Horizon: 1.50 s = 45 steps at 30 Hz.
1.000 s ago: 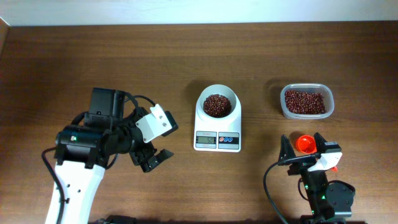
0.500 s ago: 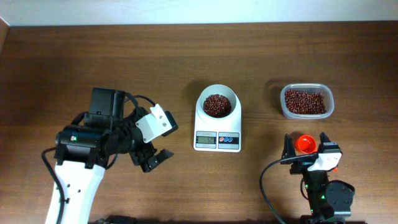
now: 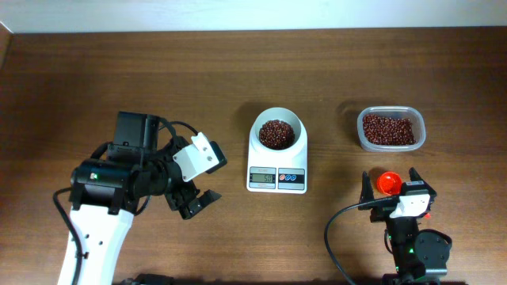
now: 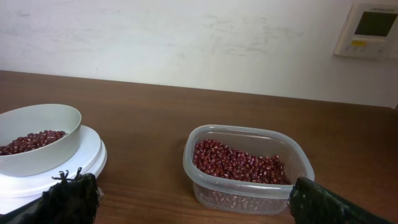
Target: Scoop and weigh 50g on scale
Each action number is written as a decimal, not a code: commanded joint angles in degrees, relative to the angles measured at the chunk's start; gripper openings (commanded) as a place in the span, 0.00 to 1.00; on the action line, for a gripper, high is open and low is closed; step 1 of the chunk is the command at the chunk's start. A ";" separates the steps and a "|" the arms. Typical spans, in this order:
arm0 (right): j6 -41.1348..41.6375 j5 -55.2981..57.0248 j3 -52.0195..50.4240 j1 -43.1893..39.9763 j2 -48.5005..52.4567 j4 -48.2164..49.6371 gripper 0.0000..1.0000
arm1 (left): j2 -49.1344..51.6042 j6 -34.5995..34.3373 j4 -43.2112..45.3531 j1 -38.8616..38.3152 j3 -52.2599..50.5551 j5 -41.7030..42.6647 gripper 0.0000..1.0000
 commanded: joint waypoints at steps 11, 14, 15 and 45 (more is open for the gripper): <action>-0.37 -0.31 -0.57 -0.11 -0.52 0.07 0.99 | 0.26 1.07 0.11 0.35 -0.07 0.98 0.99; -0.37 -0.31 -0.57 -0.11 -0.52 0.07 0.99 | 0.26 1.07 0.11 0.35 -0.07 0.98 0.99; -0.37 -0.31 -0.57 -0.11 -0.55 0.07 0.99 | 0.26 1.07 0.11 0.35 -0.07 0.98 0.99; -0.37 -0.31 -0.57 -0.11 -0.55 0.07 0.99 | -43.60 -12.07 -13.31 0.35 -2.84 -9.55 0.99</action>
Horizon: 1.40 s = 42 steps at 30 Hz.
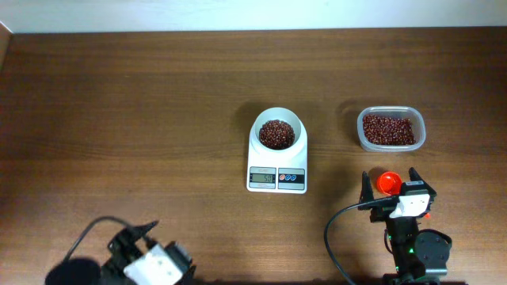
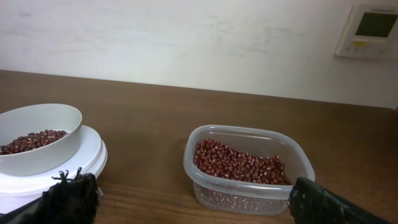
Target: Scoop and weigh 50g on scale
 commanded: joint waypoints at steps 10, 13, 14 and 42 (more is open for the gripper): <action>-0.39 -0.15 -0.57 -0.11 -0.52 0.04 0.99 | -13.49 -0.83 1.18 2.71 -3.30 -1.62 0.99; -0.39 -0.15 -0.57 -0.11 -0.55 0.04 0.99 | -16.09 -0.83 0.94 6.91 -3.15 -1.31 0.99; -0.39 -0.15 -0.57 -0.11 -0.55 0.04 0.99 | -17.07 -0.79 0.90 8.11 -3.10 -0.92 0.99; -0.39 -0.15 -0.57 -0.11 -0.52 0.04 0.99 | -26.53 15.37 0.37 10.43 -2.86 9.16 0.99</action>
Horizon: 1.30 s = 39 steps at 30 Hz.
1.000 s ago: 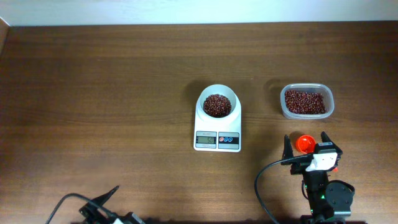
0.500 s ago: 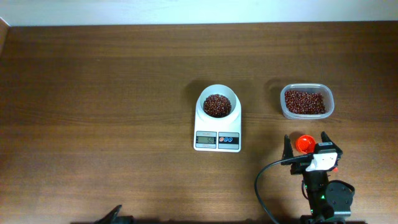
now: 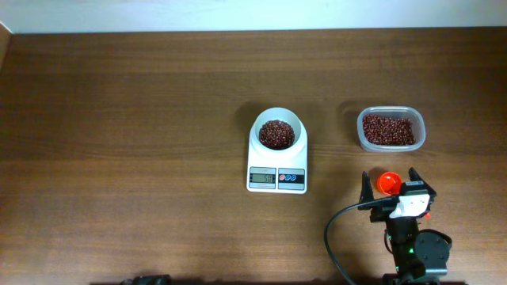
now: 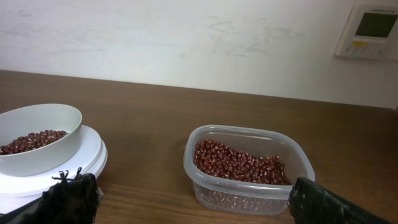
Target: Scoop and weigh 50g on scale
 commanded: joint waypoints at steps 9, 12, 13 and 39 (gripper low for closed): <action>-0.37 -0.15 -0.52 -0.11 -0.50 0.02 0.99 | -0.26 -15.39 42.56 0.33 -27.26 -4.85 0.99; -0.39 -0.15 -0.52 -0.11 -0.48 0.02 0.99 | -0.26 -22.99 55.41 0.33 -36.70 -7.06 0.99; -0.37 -0.15 -0.52 -0.11 -0.48 0.02 0.99 | -0.26 -24.90 58.64 0.33 -38.86 -7.91 0.99; -0.37 -0.17 -0.52 -0.11 -0.48 0.02 0.99 | 0.22 -48.72 84.08 0.33 -66.53 -22.88 0.99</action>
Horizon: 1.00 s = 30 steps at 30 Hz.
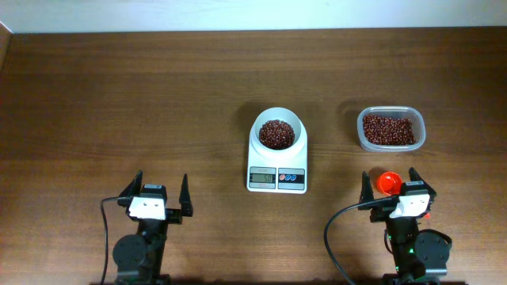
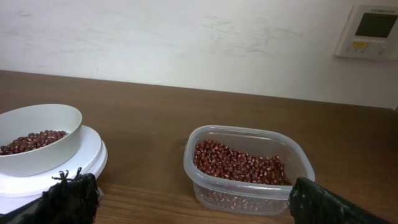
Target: Scoop and weigh 50g on scale
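Observation:
A white scale stands mid-table and carries a white bowl partly filled with red beans. Right of it is a clear plastic container of the same beans, also close ahead in the right wrist view. A red scoop lies on the table between the spread fingers of my right gripper, which is open and holds nothing. The scoop does not show in the wrist view, where the right gripper shows only its two dark fingertips. My left gripper is open and empty, near the front left.
The brown wooden table runs to a white wall at the back. A wall-mounted control panel shows in the right wrist view. Black cables loop beside both arm bases near the front edge.
The left arm, almost wholly out of the overhead view before, now stands at the front left with its gripper open. The right gripper, scoop, scale, bowl and container have not moved.
At first the left arm reached over the table left of the scale, gripper open and empty. Then it was low at the front-left edge, then nearly gone from view, and now it stands upright at the front left. The right side stayed still throughout.

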Each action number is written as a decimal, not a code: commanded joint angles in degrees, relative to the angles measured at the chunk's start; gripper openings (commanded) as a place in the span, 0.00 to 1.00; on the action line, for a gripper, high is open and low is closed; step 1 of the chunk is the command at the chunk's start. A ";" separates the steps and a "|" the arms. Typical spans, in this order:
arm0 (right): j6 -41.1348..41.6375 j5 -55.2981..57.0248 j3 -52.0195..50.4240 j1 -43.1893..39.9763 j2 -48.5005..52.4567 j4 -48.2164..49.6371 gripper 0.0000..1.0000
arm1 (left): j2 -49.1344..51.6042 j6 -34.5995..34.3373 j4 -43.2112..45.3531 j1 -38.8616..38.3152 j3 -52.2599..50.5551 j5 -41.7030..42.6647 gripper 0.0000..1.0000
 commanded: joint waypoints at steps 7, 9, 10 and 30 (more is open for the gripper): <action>-0.37 -0.13 -0.52 -0.11 -0.46 0.00 0.99 | 0.09 -0.35 0.87 0.33 -0.68 -1.68 0.99; -0.39 -0.13 -0.52 -0.11 -0.46 0.00 0.99 | 0.17 -0.28 0.42 0.33 -0.68 -1.99 0.99; -0.37 -0.13 -0.52 -0.11 -0.44 0.00 0.99 | 0.28 -0.07 0.42 0.33 -0.68 -2.01 0.99; -0.39 -0.13 -0.52 -0.11 -0.44 0.00 0.99 | -0.26 -0.13 0.61 -0.61 -0.66 -1.92 0.99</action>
